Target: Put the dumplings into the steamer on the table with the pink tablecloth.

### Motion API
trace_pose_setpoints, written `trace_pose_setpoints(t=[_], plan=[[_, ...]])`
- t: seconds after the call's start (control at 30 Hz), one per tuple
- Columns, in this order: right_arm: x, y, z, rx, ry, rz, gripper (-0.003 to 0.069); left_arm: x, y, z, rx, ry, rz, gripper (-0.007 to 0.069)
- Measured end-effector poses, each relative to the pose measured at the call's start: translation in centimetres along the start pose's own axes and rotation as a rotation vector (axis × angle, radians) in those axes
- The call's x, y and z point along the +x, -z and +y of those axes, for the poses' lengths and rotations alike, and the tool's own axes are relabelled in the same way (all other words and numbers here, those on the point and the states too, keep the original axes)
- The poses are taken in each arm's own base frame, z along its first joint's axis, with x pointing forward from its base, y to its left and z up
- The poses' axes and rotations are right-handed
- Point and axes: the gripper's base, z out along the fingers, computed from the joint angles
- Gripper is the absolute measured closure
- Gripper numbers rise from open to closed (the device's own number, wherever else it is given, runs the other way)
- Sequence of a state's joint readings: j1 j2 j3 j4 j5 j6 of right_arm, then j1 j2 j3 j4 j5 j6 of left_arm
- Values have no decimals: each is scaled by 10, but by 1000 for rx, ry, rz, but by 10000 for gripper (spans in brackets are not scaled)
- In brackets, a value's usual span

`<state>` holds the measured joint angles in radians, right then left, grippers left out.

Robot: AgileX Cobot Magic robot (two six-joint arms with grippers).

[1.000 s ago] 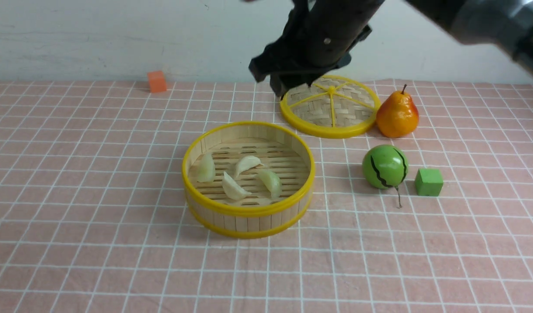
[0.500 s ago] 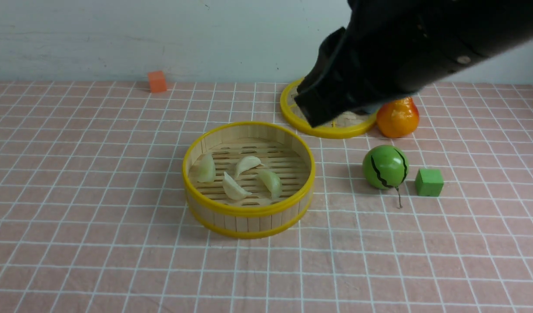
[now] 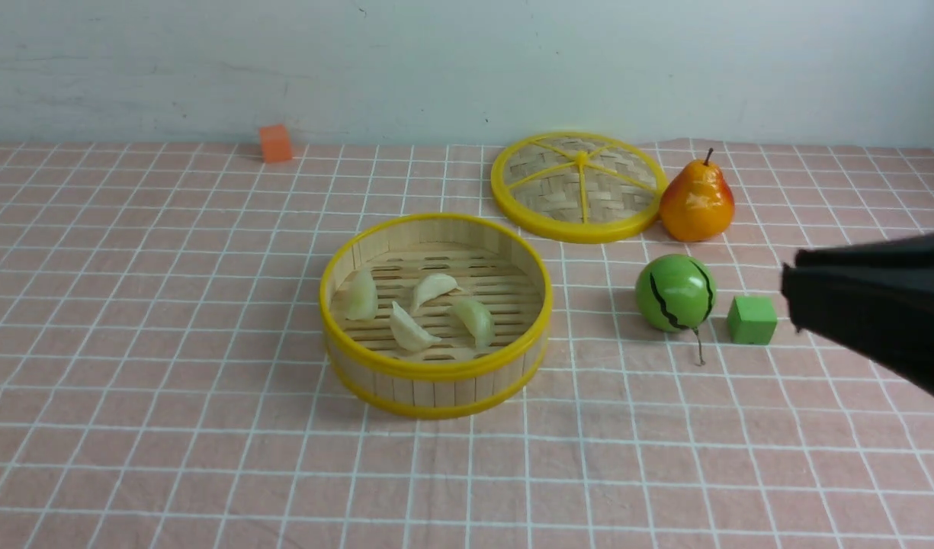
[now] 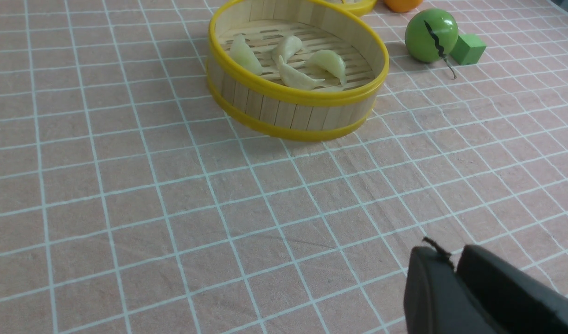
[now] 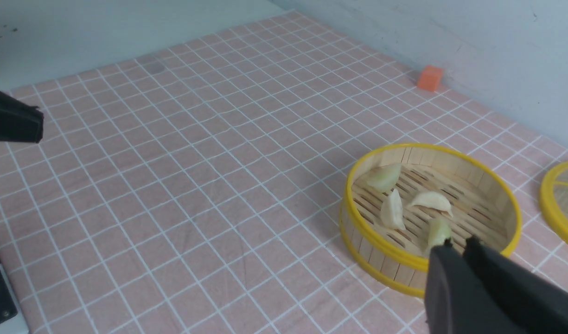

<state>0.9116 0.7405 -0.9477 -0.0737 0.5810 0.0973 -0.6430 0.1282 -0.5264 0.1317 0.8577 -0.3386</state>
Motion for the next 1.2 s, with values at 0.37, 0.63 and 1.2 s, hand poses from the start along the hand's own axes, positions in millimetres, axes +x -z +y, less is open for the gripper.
trace_pose_setpoints(t=[0.37, 0.63, 1.2], plan=[[27, 21, -3, 8, 8, 12, 603, 0, 0, 0, 1, 1, 0, 535], [36, 17, -2, 6, 0, 62, 595, 0, 0, 0, 1, 1, 0, 532], [170, 28, -27, 292, -142, -174, 679, 0, 0, 0, 1, 1, 0, 515]])
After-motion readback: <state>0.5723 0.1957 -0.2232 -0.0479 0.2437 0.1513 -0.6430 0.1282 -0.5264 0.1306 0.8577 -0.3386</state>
